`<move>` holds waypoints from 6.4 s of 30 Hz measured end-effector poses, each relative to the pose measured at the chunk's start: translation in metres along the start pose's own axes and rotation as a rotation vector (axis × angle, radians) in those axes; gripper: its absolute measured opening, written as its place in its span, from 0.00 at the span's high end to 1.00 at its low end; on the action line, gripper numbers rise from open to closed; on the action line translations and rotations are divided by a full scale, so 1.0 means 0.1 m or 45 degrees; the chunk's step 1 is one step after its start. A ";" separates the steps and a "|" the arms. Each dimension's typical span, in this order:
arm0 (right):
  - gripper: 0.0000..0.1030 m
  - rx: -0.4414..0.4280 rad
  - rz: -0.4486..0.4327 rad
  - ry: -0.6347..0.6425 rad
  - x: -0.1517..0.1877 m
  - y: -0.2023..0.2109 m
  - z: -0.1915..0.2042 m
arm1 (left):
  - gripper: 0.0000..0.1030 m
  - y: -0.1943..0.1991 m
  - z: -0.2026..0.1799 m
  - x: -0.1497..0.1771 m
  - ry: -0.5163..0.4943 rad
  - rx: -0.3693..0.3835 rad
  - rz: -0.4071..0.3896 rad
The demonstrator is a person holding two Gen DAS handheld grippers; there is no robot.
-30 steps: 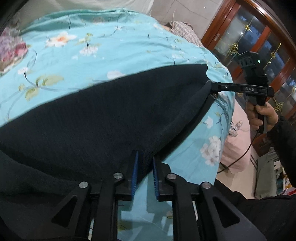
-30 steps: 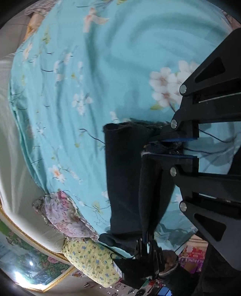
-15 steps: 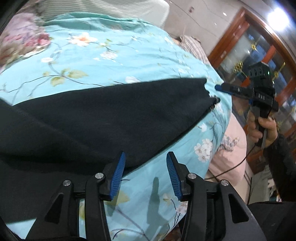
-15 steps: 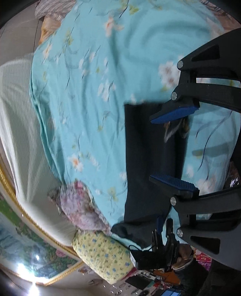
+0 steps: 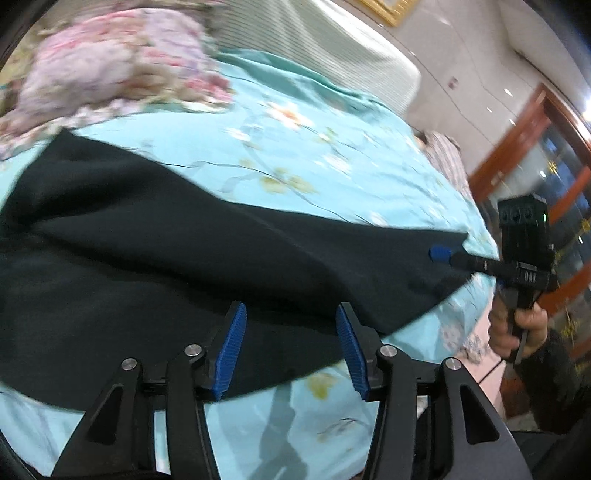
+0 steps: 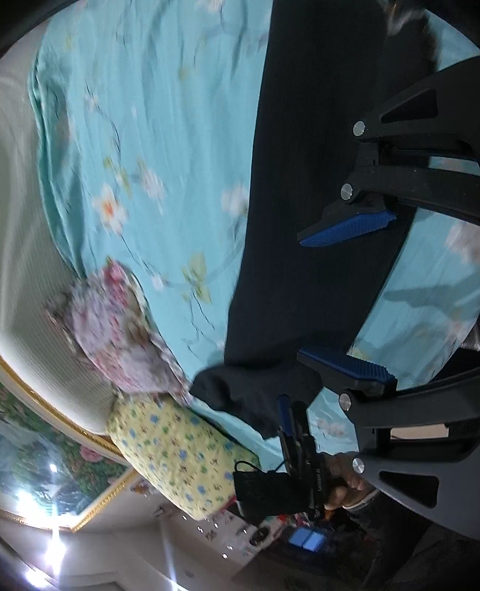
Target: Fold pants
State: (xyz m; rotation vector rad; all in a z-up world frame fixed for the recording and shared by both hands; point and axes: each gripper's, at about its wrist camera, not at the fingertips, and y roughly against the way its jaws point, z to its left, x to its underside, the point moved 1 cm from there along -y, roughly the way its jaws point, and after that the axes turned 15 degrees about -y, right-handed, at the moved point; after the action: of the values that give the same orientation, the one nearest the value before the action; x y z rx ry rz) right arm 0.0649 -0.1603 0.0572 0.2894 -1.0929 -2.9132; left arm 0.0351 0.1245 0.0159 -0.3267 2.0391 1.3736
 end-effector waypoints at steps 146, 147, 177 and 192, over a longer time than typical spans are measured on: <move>0.44 0.194 0.277 0.298 -0.93 -2.22 1.11 | 0.61 0.98 1.51 0.88 0.897 -0.568 -0.096; 0.44 0.156 0.275 0.298 -0.92 -2.18 1.15 | 0.61 0.98 1.53 0.88 0.904 -0.564 -0.097; 0.95 0.185 0.199 0.996 0.71 -1.67 1.76 | 0.95 1.12 1.44 0.78 0.778 -0.550 -0.173; 0.69 0.155 0.337 0.831 0.68 -1.77 1.65 | 0.80 1.09 1.52 1.14 0.861 -0.536 -0.142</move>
State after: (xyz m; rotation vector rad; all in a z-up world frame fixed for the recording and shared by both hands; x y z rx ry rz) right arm -0.0230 0.0754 0.0520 0.9321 -1.0777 -2.2555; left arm -0.0528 0.3227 -0.0135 -1.2089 2.1625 1.7789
